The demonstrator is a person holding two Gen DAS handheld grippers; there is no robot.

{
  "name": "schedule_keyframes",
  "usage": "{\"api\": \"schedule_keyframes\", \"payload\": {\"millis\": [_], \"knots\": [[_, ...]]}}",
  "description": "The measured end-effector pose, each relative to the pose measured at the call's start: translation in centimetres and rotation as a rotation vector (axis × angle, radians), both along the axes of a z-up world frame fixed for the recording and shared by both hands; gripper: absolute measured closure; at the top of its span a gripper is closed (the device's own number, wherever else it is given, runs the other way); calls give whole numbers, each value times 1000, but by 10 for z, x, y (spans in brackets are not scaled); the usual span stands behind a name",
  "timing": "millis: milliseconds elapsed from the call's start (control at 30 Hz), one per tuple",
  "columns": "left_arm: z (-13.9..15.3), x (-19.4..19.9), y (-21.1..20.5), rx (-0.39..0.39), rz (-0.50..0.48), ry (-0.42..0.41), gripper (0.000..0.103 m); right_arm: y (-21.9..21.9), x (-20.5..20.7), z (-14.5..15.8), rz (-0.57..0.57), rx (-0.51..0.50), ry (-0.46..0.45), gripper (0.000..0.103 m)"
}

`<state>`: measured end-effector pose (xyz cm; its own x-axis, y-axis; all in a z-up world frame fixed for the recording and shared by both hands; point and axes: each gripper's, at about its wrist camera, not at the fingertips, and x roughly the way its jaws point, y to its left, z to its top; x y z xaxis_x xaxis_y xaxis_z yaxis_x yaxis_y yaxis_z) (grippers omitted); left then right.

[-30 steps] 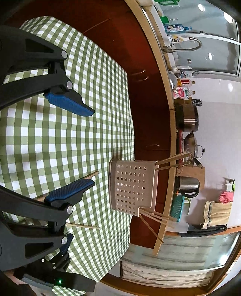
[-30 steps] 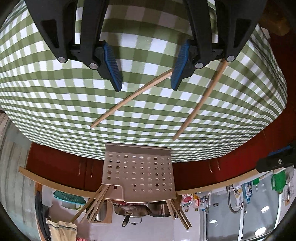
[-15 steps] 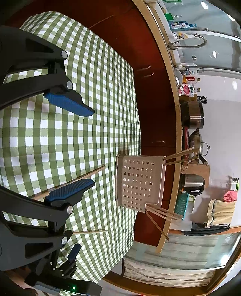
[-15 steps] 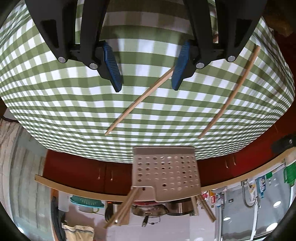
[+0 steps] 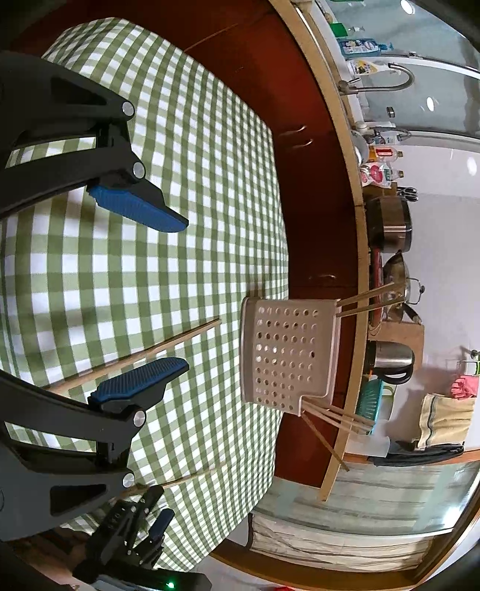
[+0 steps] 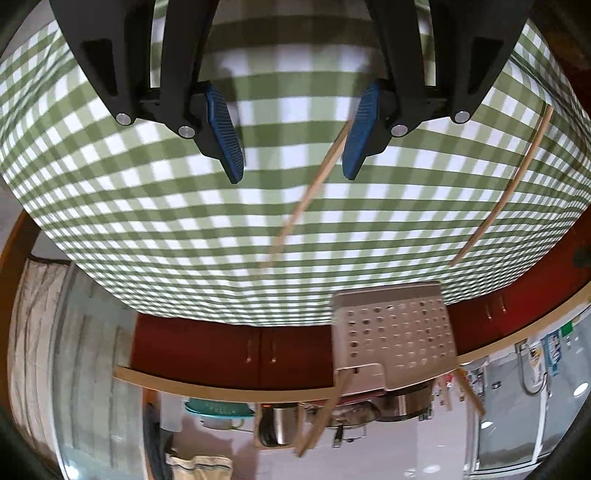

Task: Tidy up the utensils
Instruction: 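Position both open grippers over the two wooden chopsticks on the cloth, then grasp a wooden chopstick with the right gripper while the left gripper grasps the other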

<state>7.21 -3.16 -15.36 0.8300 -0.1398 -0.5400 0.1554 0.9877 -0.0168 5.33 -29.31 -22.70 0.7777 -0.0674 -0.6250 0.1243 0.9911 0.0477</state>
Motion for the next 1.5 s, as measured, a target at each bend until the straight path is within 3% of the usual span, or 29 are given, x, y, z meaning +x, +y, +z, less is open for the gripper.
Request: {"api": "schedule_keyframes", "payload": {"millis": [333,433,567,767,900,1033,1233,1500], "knots": [[-36,-9,-25,-22,-40,108,35,-3,-22,-3,78,54,12,49],[-45,-11,-29,-18,-48,131,35,-8,-27,-3,84,69,15,56],[-54,-11,-34,-21,-59,161,37,-12,-34,-2,91,75,19,75],[-64,-17,-41,-27,-102,211,48,-13,-36,-2,103,88,25,84],[-68,-20,-40,-17,-113,223,61,-11,-36,-1,120,92,28,91],[-68,-22,-41,-6,-138,227,91,-8,-37,0,135,95,25,96],[-65,-26,-38,-10,-145,218,96,-4,-39,6,151,90,2,96],[-40,-30,-25,-7,-99,118,96,0,-41,27,165,83,-64,97]]}}
